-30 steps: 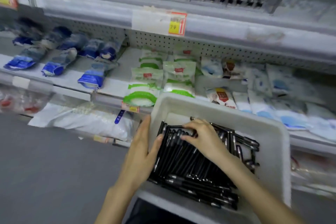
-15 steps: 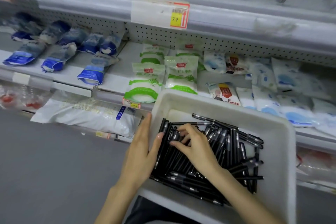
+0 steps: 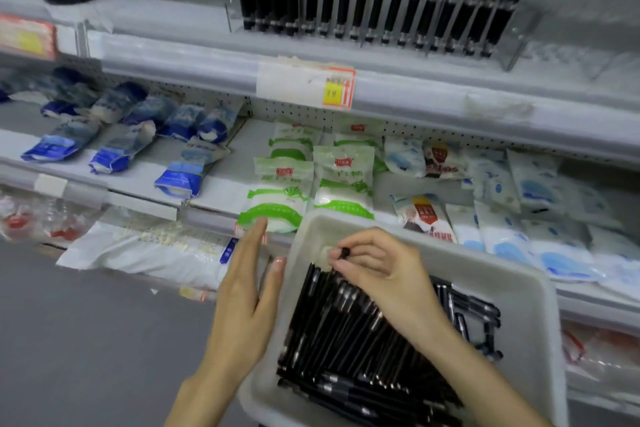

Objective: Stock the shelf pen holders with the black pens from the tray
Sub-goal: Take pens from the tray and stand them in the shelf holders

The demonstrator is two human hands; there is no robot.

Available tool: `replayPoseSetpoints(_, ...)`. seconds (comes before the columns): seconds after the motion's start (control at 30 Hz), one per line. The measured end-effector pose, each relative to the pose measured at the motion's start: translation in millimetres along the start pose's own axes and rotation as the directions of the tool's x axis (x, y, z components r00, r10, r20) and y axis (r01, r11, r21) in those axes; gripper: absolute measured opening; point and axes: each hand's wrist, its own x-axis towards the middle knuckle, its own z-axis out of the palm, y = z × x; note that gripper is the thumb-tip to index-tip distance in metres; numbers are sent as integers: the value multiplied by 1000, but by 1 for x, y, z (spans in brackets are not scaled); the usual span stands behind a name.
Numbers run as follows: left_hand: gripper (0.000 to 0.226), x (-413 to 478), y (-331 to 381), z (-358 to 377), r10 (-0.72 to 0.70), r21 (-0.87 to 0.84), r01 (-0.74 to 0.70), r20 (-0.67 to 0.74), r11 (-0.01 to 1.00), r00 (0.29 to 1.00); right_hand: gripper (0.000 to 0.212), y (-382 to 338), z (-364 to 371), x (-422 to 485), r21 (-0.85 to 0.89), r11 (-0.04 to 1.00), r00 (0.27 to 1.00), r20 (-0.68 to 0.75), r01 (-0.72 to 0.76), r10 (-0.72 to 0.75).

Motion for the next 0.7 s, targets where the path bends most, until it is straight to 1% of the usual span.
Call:
replayPoseSetpoints(0.07,59,26,22,-19,104,-14,-106,-124,994,987,19,-51,-15,7,13,989,989,-6,145,-145)
replayPoseSetpoints(0.13,56,60,43,-37,207,-8,-215,-238,977,949,20,-105,-28,16,-7,942,941,-29,337,-337)
replayPoseSetpoints(0.23,57,120,71,-62,295,-19,-325,-372,946,880,20,-179,-39,41,-42,800,800,-29,599,-600)
replayPoseSetpoints(0.3,65,157,87,-72,302,-4,-332,-409,943,861,20,-217,-43,64,-93,695,695,-40,713,-718)
replayPoseSetpoints(0.33,67,174,93,-75,297,13,-319,-403,948,866,20,-232,-44,76,-136,650,649,-54,748,-758)
replayPoseSetpoints(0.4,67,202,98,-76,287,60,-284,-336,957,897,17,-256,-45,100,-241,579,580,-77,779,-811)
replayPoseSetpoints(0.47,74,222,94,-72,282,143,-252,-254,957,925,16,-267,-40,122,-338,537,548,-74,773,-834)
replayPoseSetpoints(0.57,91,235,82,-66,276,291,-219,-170,931,946,16,-264,-29,146,-419,533,562,-63,735,-825)
replayPoseSetpoints(0.63,93,237,76,-63,327,393,-248,-148,886,933,16,-261,-25,155,-438,548,578,-78,712,-813)
replayPoseSetpoints(0.7,91,237,76,-64,362,422,-274,-140,864,922,16,-262,-25,161,-444,566,591,-96,695,-801)
